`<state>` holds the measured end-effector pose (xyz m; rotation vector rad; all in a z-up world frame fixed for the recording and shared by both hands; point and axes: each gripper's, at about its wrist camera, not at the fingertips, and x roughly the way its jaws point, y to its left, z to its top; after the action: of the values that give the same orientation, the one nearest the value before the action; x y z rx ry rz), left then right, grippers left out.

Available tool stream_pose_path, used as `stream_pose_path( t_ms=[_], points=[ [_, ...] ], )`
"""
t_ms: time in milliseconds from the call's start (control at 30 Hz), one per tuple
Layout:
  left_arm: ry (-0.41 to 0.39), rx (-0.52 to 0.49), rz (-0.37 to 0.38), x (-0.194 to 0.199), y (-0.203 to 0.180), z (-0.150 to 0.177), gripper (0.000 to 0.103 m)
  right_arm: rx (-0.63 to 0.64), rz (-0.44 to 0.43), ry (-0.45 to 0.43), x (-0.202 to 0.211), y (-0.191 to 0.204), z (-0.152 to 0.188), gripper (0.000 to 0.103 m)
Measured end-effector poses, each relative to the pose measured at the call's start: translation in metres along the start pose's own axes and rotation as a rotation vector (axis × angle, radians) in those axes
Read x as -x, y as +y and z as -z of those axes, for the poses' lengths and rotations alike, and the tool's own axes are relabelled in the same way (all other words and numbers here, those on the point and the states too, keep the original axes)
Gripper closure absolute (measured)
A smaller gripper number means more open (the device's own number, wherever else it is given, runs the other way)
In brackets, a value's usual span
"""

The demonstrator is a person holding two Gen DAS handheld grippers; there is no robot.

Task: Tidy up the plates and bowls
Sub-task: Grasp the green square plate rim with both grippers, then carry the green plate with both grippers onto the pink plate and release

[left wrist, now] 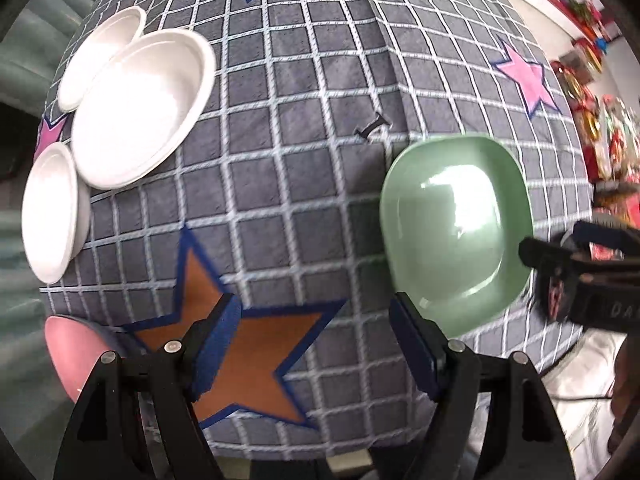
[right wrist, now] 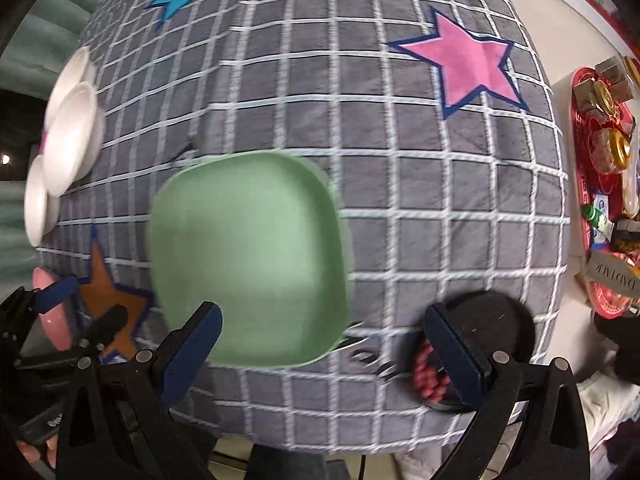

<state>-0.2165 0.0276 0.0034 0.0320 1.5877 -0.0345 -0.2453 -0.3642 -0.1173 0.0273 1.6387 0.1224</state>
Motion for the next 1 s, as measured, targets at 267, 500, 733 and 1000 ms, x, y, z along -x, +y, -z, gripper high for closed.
stream_pose_path(
  t_ms=[267, 500, 733, 1000],
  points=[
    [0.017, 0.024, -0.054, -0.034, -0.014, -0.014, 0.023, 0.086, -0.012, 0.034, -0.017, -0.025, -0.02, 0.001],
    [0.042, 0.014, -0.065, -0.055, -0.033, -0.015, 0.024, 0.129, -0.019, 0.039, -0.039, -0.011, -0.021, 0.006],
    [0.041, -0.017, 0.017, -0.081, -0.049, -0.006, 0.055, 0.159, -0.038, 0.03, -0.034, -0.007, -0.015, 0.053],
    [0.051, -0.063, 0.039, -0.061, -0.088, 0.001, 0.067, 0.159, -0.168, 0.112, -0.041, 0.017, -0.022, 0.07]
  ],
)
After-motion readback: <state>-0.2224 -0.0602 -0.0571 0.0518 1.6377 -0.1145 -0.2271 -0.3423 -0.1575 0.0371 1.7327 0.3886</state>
